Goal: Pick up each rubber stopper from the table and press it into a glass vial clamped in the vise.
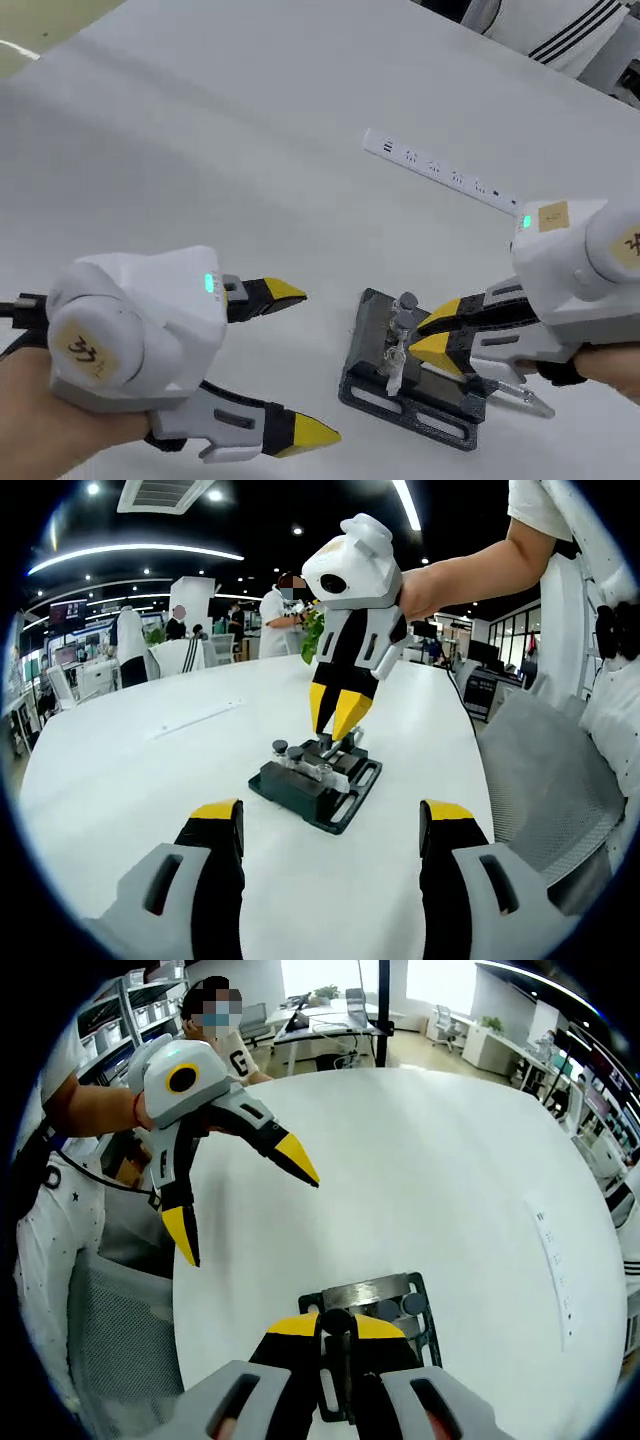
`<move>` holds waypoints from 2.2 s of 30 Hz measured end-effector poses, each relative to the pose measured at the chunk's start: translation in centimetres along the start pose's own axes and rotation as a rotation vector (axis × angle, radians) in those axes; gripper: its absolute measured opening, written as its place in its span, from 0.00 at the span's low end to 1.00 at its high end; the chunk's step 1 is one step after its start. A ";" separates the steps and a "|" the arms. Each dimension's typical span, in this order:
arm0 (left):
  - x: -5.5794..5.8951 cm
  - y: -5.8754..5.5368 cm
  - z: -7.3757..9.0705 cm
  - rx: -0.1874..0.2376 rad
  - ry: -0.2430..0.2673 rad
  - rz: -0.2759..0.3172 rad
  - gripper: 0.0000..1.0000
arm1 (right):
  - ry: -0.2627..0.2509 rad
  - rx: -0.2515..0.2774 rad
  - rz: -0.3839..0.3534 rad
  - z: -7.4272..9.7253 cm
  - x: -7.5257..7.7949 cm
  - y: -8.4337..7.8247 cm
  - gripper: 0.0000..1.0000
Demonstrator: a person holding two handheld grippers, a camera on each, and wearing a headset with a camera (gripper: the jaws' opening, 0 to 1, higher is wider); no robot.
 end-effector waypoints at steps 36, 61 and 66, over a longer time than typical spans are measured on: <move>-0.1 -0.5 0.0 0.023 0.001 0.016 0.78 | 0.000 -0.105 0.094 -2.0 0.3 -1.1 0.05; -0.2 -0.7 -0.2 0.019 -0.007 0.021 0.77 | -0.022 -0.129 0.154 -2.2 -0.1 -1.0 0.05; -0.1 -0.8 -0.2 0.017 -0.011 0.021 0.77 | -0.052 -0.135 0.180 -2.2 -0.4 -0.9 0.05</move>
Point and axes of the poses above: the centre of the closed fingertips' face, and the gripper's own axes: z roughly backward along the fingers, x roughly to its right, y roughly out of its top, the point moved 5 cm from there along z, roughly backward along the fingers, and after that the axes turned 4 degrees about -y, right-handed, at the moved point
